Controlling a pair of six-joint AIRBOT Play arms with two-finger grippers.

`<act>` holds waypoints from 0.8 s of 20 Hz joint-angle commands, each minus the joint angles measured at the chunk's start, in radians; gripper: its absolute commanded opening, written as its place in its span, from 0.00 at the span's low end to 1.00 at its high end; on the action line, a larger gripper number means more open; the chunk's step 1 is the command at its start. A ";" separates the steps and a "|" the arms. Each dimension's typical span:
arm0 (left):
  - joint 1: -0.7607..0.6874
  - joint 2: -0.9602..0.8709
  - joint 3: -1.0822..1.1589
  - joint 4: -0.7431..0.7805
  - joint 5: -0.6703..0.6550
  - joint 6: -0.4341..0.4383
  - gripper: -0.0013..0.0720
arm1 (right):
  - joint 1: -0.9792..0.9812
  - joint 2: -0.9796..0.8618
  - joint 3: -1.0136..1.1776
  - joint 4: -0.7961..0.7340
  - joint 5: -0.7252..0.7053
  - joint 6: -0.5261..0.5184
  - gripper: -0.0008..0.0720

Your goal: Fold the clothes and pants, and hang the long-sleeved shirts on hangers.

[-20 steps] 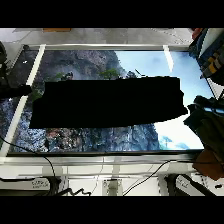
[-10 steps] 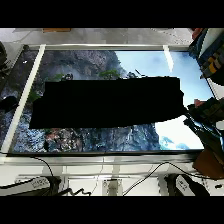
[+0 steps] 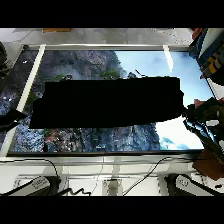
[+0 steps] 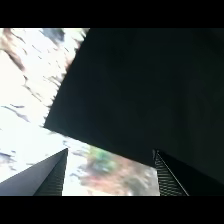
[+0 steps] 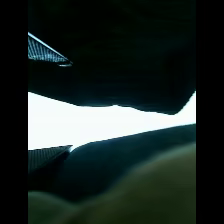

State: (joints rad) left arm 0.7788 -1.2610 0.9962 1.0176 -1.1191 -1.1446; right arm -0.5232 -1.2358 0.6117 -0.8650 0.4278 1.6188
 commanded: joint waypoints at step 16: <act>-0.085 0.059 -0.183 0.009 0.072 0.093 0.32 | 0.117 -0.132 0.114 0.032 -0.081 -0.004 0.77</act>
State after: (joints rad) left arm 0.7456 -1.2041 0.8139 0.9195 -1.0634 -1.0904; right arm -0.4137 -1.3605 0.7227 -0.8326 0.3462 1.6123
